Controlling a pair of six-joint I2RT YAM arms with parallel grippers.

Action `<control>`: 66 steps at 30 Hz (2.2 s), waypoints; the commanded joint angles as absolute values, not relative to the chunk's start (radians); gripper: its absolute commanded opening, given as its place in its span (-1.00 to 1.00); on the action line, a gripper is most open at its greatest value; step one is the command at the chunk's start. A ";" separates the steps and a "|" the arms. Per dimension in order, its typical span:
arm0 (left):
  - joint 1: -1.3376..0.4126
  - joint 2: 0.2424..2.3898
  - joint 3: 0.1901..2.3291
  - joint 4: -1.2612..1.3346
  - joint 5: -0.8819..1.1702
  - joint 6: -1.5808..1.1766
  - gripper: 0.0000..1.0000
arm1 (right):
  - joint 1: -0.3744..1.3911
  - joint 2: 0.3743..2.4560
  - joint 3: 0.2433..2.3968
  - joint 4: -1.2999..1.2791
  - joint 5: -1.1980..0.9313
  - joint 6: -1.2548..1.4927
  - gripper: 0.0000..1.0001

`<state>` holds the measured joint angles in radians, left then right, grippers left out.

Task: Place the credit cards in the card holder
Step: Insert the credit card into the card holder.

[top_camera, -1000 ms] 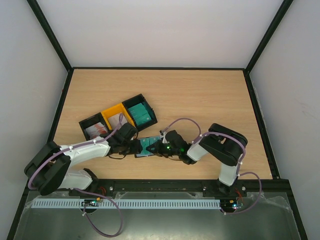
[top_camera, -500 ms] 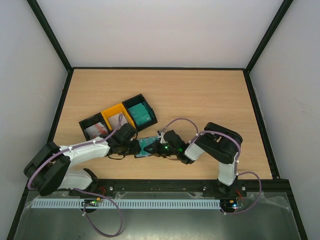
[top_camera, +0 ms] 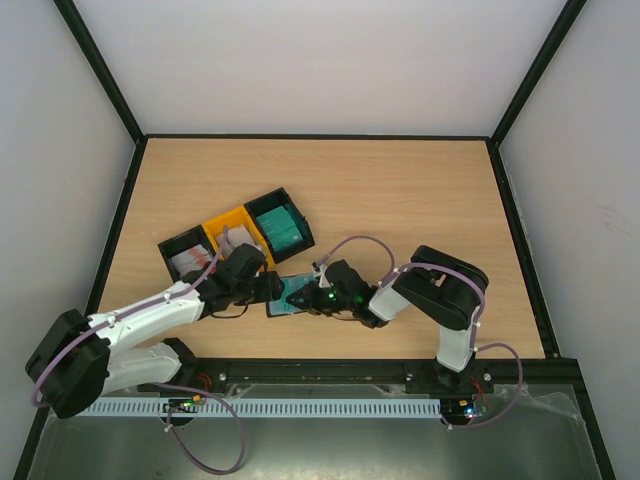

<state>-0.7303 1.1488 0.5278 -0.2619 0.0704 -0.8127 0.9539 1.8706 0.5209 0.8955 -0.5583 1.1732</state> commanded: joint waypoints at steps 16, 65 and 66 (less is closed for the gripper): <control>-0.678 0.958 0.368 -0.126 0.158 -0.980 0.35 | 0.961 1.975 0.455 1.237 -0.651 1.359 -0.96; -0.593 1.028 0.248 0.186 0.428 -1.064 0.21 | 0.944 2.030 0.462 1.316 -0.739 1.416 -0.96; -0.593 1.028 0.245 0.190 0.433 -1.064 0.19 | 0.944 2.030 0.465 1.306 -0.741 1.412 -0.96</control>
